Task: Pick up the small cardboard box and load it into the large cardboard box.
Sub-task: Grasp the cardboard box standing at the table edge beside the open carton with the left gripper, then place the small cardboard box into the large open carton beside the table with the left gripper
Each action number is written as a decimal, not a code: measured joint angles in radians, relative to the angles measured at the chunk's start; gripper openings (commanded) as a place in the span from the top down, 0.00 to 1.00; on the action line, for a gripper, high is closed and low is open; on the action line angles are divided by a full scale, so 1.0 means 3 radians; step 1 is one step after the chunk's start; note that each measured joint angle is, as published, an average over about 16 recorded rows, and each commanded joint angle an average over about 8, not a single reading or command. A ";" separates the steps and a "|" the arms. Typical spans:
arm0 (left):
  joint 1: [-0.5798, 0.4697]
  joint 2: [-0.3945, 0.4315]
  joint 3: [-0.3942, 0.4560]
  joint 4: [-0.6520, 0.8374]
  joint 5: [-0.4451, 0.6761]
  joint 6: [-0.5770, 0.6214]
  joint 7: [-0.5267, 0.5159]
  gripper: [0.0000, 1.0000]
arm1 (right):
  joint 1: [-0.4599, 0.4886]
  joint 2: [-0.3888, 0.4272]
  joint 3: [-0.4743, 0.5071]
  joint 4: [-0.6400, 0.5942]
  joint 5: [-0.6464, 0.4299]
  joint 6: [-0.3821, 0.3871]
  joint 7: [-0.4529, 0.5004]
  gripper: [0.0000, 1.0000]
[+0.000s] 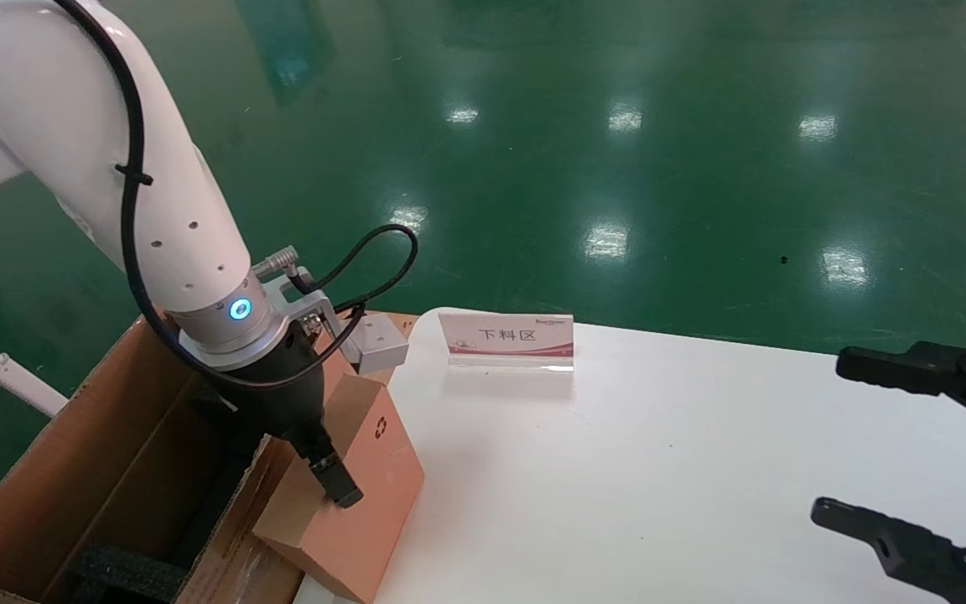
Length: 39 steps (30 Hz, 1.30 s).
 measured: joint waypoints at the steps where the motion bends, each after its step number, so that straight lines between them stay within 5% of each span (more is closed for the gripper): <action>1: 0.0000 0.0000 0.0000 0.0000 0.0000 0.0000 0.0000 1.00 | 0.0000 0.0000 0.0000 0.0000 0.0000 0.0000 0.0000 1.00; 19: -0.0208 -0.0067 -0.0109 0.0037 -0.0074 0.0034 0.0062 1.00 | 0.0001 0.0000 -0.0001 -0.0001 0.0000 0.0000 -0.0001 1.00; 31: -0.1059 -0.0170 -0.0329 0.0383 -0.0198 0.0272 0.0348 1.00 | 0.0002 0.0000 -0.0004 -0.0003 0.0002 0.0000 -0.0002 1.00; 39: -0.1726 -0.0129 0.0021 0.0723 -0.0238 0.0394 0.0636 1.00 | 0.0003 0.0001 -0.0005 -0.0003 0.0003 0.0000 -0.0003 1.00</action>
